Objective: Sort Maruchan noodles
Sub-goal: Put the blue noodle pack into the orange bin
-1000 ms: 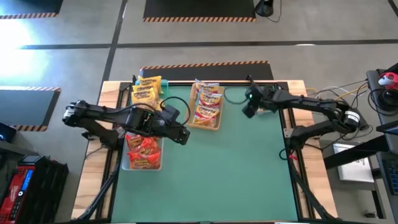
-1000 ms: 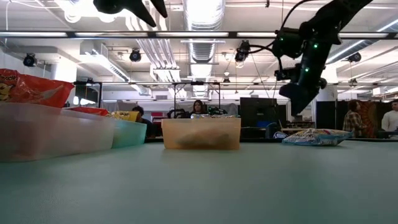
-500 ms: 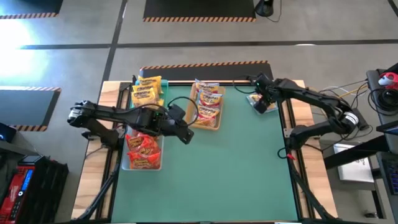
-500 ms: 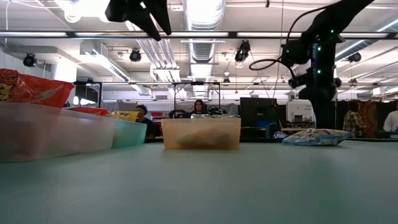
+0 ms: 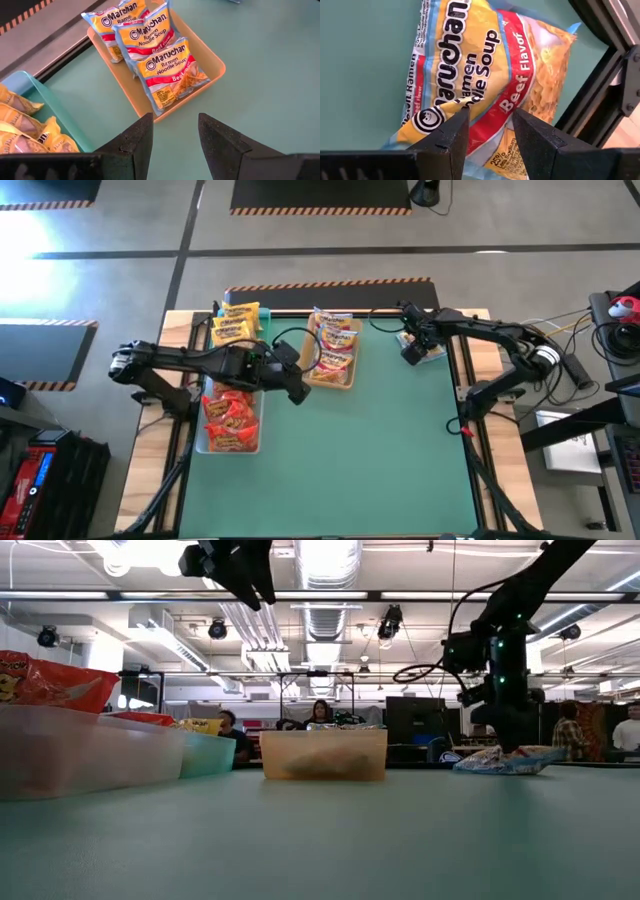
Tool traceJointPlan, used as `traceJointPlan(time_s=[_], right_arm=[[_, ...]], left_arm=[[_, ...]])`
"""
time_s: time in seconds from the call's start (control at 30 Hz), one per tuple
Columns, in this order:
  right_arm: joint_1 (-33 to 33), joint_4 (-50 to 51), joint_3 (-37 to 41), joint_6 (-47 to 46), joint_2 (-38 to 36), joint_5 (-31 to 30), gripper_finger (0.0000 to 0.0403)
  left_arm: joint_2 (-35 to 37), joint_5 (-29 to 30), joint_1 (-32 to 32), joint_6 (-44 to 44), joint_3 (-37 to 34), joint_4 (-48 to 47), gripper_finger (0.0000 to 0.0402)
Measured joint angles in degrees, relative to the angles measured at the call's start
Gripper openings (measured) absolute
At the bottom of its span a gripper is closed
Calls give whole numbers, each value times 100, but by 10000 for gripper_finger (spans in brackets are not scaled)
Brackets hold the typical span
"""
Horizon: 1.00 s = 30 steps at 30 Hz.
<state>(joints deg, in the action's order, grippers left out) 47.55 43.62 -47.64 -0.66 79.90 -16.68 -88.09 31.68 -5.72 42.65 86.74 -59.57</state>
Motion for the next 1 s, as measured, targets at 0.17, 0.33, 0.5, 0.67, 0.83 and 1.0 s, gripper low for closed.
traceJointPlan(time_s=[0.17, 0.33, 0.5, 0.67, 0.83, 1.0], right_arm=[[-7, -96, -11, -543, 122, 1191, 144], [-173, -286, 25, -1077, -43, 3215, 143], [-440, -395, 27, -1297, -224, 5144, 143], [-683, -556, 6, -1226, -514, 5933, 143], [-664, -501, -46, -915, -794, 3420, 143], [-562, -406, -48, -622, -821, 1056, 143]], left_arm=[[4, -7, 52, -119, 0, -44, 139], [7, -11, 144, -240, 0, -48, 139], [9, -11, 210, -325, 0, -48, 139], [9, -13, 229, -367, 0, -47, 139], [11, -13, 229, -366, 0, -46, 139], [11, -13, 229, -364, 0, -46, 139]])
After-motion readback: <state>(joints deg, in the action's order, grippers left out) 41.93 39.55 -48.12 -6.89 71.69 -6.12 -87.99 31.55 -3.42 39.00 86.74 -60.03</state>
